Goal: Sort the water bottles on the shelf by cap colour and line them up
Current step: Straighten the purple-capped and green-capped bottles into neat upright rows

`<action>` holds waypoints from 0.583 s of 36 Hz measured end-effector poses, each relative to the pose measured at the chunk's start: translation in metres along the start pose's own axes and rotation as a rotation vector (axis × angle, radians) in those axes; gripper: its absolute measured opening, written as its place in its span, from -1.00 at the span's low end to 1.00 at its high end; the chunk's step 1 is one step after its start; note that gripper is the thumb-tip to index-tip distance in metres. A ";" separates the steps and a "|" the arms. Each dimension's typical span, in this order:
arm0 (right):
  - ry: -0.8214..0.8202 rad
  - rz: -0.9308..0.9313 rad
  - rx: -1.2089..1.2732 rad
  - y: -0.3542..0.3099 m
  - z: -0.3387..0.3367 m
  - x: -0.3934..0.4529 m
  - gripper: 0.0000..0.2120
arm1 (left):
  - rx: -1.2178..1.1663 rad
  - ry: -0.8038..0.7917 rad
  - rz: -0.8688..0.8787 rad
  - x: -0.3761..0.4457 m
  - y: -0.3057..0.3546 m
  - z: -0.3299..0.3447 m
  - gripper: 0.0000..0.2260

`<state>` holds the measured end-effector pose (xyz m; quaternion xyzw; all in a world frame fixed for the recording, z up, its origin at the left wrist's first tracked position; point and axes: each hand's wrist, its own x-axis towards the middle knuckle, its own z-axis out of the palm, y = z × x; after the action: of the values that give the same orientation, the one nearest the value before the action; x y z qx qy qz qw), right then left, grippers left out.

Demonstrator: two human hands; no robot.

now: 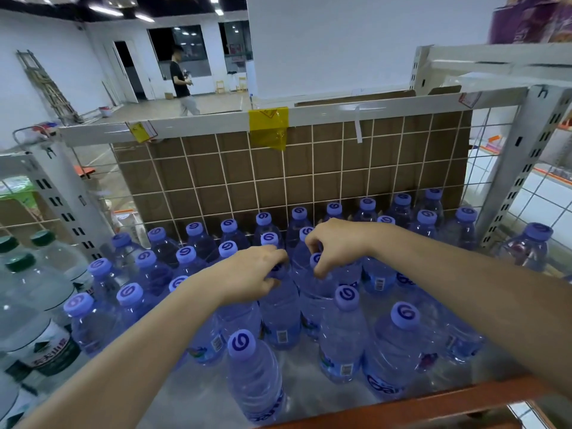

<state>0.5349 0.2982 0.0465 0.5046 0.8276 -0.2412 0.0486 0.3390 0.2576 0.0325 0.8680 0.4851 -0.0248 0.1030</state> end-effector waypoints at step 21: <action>-0.072 0.135 0.021 -0.007 -0.009 -0.046 -0.63 | -0.034 0.187 0.044 -0.013 0.019 -0.009 -0.69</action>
<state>0.5527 0.2621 0.0722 0.5508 0.7868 -0.2641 0.0891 0.3480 0.2389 0.0463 0.8750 0.4739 0.0671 0.0725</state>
